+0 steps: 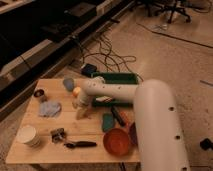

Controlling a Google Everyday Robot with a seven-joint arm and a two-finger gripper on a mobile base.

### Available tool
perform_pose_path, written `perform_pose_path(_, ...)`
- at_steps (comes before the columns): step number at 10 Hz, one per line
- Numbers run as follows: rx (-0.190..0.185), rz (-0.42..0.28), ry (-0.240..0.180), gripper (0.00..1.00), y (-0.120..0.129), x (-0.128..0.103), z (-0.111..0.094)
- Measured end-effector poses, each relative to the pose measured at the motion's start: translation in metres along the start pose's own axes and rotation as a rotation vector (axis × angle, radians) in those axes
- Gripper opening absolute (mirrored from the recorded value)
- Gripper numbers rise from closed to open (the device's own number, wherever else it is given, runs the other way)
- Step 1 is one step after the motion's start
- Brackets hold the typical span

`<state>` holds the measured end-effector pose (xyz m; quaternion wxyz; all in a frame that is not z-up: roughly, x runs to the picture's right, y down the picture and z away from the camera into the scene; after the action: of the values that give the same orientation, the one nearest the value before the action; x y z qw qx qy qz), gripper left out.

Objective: Place fork in paper cup

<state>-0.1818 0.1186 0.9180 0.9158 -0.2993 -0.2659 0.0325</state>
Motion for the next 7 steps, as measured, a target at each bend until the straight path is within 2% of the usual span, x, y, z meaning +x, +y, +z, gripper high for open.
perform_pose_path(2, 0.002, -0.023, -0.04, 0.21, -0.001, -0.007, 0.002)
perform_pose_path(4, 0.007, -0.034, -0.05, 0.03, -0.002, -0.009, 0.005)
perform_pose_path(5, 0.008, -0.033, -0.055, 0.0, -0.003, -0.01, 0.005)
perform_pose_path(7, 0.007, -0.045, -0.072, 0.0, -0.002, -0.015, 0.007)
